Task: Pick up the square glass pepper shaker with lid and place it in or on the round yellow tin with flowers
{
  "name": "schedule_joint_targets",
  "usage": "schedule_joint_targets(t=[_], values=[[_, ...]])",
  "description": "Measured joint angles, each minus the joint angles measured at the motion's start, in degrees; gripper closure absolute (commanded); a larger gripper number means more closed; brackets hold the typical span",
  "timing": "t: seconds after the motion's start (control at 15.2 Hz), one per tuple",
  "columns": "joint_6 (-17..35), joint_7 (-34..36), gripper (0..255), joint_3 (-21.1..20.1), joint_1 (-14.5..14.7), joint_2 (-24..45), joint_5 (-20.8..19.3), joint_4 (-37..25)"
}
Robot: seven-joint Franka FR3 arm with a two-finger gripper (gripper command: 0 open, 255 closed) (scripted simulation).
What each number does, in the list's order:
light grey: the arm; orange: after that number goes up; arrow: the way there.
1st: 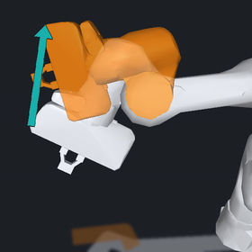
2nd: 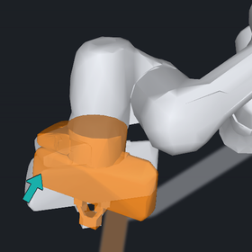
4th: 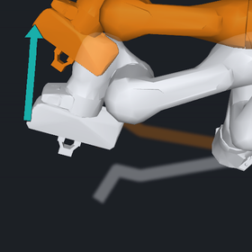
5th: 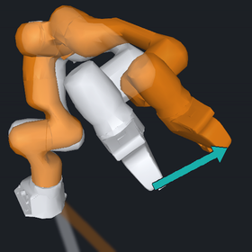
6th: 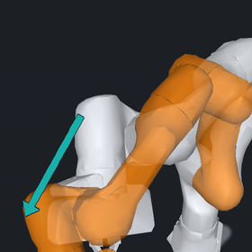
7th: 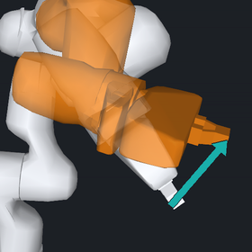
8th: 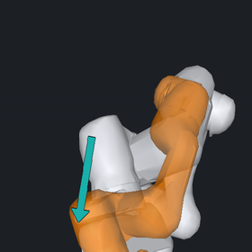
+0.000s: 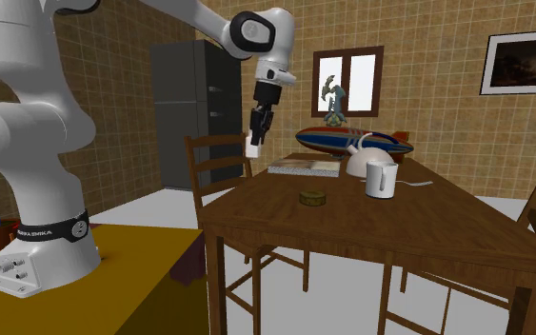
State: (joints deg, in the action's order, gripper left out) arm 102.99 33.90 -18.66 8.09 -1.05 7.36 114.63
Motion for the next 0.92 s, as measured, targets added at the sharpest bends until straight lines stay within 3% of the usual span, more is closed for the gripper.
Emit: schedule_joint_targets(t=[0.46,0.86,0.92], values=[[-4.6,-1.5,255,1.8,-1.4,12.9,-4.5,-16.6],[-13.0,-2.4,255,3.3,-0.7,28.3,-8.4,-40.0],[-13.3,-2.5,255,3.4,-0.5,29.6,-8.7,-41.4]])
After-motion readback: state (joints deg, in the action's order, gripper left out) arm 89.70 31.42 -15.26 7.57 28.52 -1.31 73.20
